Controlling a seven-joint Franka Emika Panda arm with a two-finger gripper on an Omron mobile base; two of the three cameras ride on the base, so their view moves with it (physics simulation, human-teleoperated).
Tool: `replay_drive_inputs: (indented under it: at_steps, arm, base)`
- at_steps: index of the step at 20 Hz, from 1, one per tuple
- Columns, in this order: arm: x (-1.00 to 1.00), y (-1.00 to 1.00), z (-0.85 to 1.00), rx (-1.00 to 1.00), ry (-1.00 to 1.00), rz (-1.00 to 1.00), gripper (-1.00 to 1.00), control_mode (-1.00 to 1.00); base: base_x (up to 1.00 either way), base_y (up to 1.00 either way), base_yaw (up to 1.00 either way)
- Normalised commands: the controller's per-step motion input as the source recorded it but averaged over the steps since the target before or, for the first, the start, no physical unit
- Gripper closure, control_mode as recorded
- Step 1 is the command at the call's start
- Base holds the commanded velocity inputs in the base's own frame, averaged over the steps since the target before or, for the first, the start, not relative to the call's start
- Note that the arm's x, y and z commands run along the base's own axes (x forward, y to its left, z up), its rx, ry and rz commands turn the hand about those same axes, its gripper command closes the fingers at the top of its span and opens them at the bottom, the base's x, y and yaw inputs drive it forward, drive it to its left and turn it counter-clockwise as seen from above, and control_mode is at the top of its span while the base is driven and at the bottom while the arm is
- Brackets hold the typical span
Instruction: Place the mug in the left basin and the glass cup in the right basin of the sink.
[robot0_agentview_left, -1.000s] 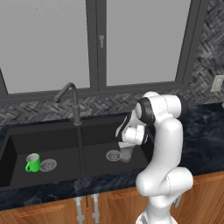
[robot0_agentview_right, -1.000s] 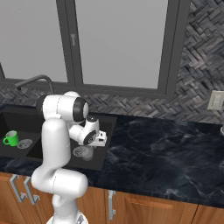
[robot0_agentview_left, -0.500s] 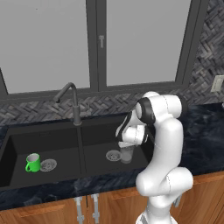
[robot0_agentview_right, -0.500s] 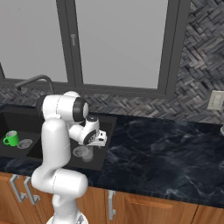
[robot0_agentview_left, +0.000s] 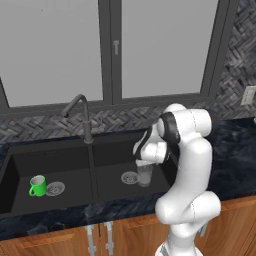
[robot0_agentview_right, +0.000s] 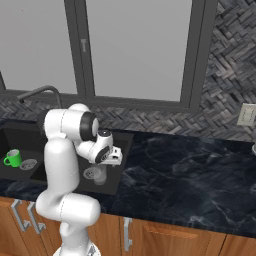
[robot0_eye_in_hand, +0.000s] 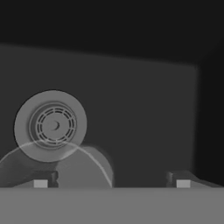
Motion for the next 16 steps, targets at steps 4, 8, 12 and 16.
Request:
replay_drive_inputs:
  at_steps: [4,8,12,16]
  arm:
    - [0.00,0.00,0.38,0.00,0.00,0.00,-1.00,-1.00]
    - [-0.07,0.00,0.41,0.00,0.00,0.00,-1.00,-1.00]
    - [-0.25,0.00,0.33,0.00,0.00,0.00,-1.00,-1.00]
    - [-0.40,0.00,0.40,0.00,0.00,0.00,-1.00,-1.00]
  base:
    - [0.00,0.00,0.00]
    - [0.00,0.00,0.00]
    - [0.00,0.00,0.00]
    - [0.00,0.00,0.00]
